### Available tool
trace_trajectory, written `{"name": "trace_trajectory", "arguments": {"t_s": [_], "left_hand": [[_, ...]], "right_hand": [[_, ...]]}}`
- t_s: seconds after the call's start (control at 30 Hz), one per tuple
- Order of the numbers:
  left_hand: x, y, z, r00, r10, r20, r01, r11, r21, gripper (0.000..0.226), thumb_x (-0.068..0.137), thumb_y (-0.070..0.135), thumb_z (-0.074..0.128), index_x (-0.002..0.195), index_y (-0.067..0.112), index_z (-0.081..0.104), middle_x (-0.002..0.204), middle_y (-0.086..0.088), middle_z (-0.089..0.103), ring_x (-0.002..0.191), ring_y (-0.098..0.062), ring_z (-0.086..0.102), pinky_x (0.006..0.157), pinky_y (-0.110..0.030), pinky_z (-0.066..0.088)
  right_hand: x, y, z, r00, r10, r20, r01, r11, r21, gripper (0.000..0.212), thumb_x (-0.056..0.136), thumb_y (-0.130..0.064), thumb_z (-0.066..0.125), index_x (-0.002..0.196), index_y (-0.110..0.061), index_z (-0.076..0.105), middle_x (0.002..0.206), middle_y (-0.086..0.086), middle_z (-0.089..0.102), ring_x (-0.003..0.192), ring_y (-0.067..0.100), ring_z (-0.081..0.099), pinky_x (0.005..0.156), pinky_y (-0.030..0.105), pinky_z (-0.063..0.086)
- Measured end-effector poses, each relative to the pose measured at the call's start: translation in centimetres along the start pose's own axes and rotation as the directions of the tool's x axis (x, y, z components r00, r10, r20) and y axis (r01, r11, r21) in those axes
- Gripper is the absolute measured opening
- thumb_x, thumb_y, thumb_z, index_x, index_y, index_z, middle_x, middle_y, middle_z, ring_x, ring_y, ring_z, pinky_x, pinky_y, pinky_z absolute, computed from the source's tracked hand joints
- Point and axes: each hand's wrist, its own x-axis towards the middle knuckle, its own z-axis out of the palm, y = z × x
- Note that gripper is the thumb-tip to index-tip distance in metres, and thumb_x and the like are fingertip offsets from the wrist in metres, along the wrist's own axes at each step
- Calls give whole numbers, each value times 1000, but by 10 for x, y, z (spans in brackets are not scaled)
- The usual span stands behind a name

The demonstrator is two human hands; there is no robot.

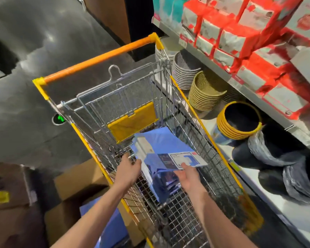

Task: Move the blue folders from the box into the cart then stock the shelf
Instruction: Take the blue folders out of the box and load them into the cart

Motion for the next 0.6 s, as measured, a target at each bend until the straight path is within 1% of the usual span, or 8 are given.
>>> {"name": "trace_trajectory", "arguments": {"t_s": [0.1, 0.17, 0.23, 0.33, 0.4, 0.47, 0.57, 0.6], "left_hand": [[7, 0, 0, 999, 36, 15, -37, 998, 41, 60, 101, 37, 51, 151, 9, 36, 150, -12, 49, 124, -28, 57, 105, -38, 44], [12, -2, 1, 997, 67, 26, -69, 993, 97, 53, 103, 33, 49, 149, 10, 39, 143, -9, 55, 104, -19, 62, 94, -31, 44], [17, -6, 4, 994, 93, 49, -99, 985, 143, 55, 102, 36, 49, 151, 13, 35, 141, -11, 56, 104, -23, 64, 94, -34, 48], [26, -17, 7, 984, 122, 132, -147, 969, 200, 64, 99, 41, 48, 154, 19, 25, 132, -24, 61, 110, -40, 65, 94, -46, 53], [30, -22, 5, 981, 142, 133, -168, 963, 211, 62, 100, 40, 47, 154, 18, 27, 128, -26, 62, 109, -40, 65, 93, -46, 52], [30, -25, 0, 976, 188, 107, -205, 960, 193, 57, 102, 35, 48, 153, 15, 32, 124, -23, 64, 107, -37, 66, 92, -44, 52], [25, -28, -15, 960, 274, 52, -278, 953, 116, 45, 103, 28, 50, 146, 16, 44, 122, -6, 68, 83, -13, 67, 77, -29, 51], [22, -30, -23, 955, 294, 33, -296, 950, 95, 41, 103, 27, 50, 143, 17, 47, 124, 0, 66, 79, -4, 65, 72, -23, 48]], "right_hand": [[16, -12, 3, 1000, -4, -11, 2, 991, -135, 44, 99, -7, 56, 136, 14, 43, 122, 21, 58, 122, 27, 56, 98, 29, 44], [28, -19, 4, 998, -48, -40, 35, 962, -271, 45, 103, -6, 49, 144, 7, 37, 137, 25, 51, 125, 34, 53, 90, 29, 50], [49, -20, -2, 998, -40, -46, 28, 968, -250, 47, 104, -10, 47, 146, 8, 35, 148, 28, 42, 133, 41, 48, 83, 34, 57], [69, -9, -10, 997, 11, -73, -28, 969, -244, 41, 104, -18, 48, 142, -2, 46, 143, 21, 51, 129, 38, 52, 109, 50, 43], [70, 0, -12, 999, -7, -37, -4, 957, -289, 41, 106, -25, 43, 140, -3, 49, 137, 21, 56, 128, 39, 52, 111, 55, 38], [121, 19, -42, 999, -20, -46, 4, 948, -317, 56, 98, -37, 56, 143, -5, 49, 132, 23, 61, 131, 42, 50, 107, 58, 42], [167, 33, -70, 998, -31, -47, 15, 949, -314, 110, 46, -56, 93, 142, -20, 51, 124, 13, 64, 131, 41, 49, 93, 59, 52], [132, 26, -50, 996, -47, -73, 22, 951, -309, 104, 53, -53, 91, 142, -19, 49, 131, 12, 62, 130, 39, 49, 93, 53, 54]]}}
